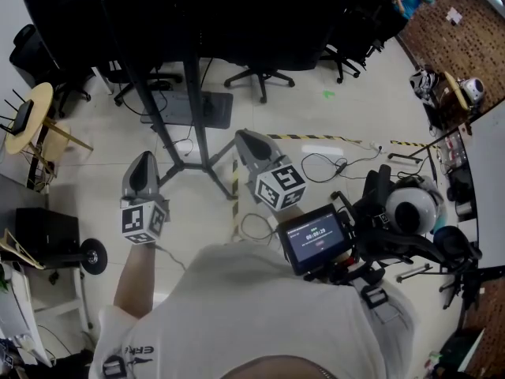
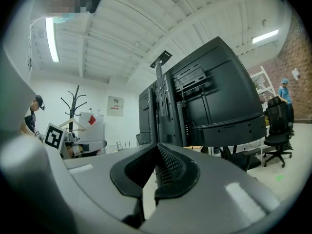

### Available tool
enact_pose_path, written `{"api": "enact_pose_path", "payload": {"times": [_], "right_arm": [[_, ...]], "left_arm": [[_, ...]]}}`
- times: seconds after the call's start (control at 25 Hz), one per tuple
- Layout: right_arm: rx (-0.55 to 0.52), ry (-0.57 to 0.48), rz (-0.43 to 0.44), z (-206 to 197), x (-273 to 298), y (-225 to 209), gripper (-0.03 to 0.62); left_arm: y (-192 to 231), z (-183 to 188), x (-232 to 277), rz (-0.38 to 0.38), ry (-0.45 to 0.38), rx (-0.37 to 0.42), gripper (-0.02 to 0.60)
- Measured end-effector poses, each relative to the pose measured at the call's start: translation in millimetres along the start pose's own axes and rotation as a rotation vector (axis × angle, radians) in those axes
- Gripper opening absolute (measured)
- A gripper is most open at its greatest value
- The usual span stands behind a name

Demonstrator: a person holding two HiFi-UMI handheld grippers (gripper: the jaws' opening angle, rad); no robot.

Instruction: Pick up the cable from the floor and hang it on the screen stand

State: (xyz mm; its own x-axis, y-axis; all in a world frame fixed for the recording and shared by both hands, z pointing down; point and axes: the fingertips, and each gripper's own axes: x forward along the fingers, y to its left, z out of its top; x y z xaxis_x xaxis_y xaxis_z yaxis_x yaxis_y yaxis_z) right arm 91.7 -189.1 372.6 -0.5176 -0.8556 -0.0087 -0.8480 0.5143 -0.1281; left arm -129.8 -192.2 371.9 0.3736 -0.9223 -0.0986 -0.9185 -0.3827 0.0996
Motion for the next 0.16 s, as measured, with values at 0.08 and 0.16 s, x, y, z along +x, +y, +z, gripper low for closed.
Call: {"api": "enact_pose_path", "payload": {"times": [0.08,0.16], "right_arm": [[-0.007,-0.005,0.007,3.8,4.8,1.1,0.012],[-0.016,-0.013,0.017,8.9,11.0,2.3,0.012]], "left_arm": [[3.0,3.9,1.9,0.005,-0.010,-0.001,0.003],[6.8,8.6,4.5,0.010,-0.024,-0.002,0.003]]}}
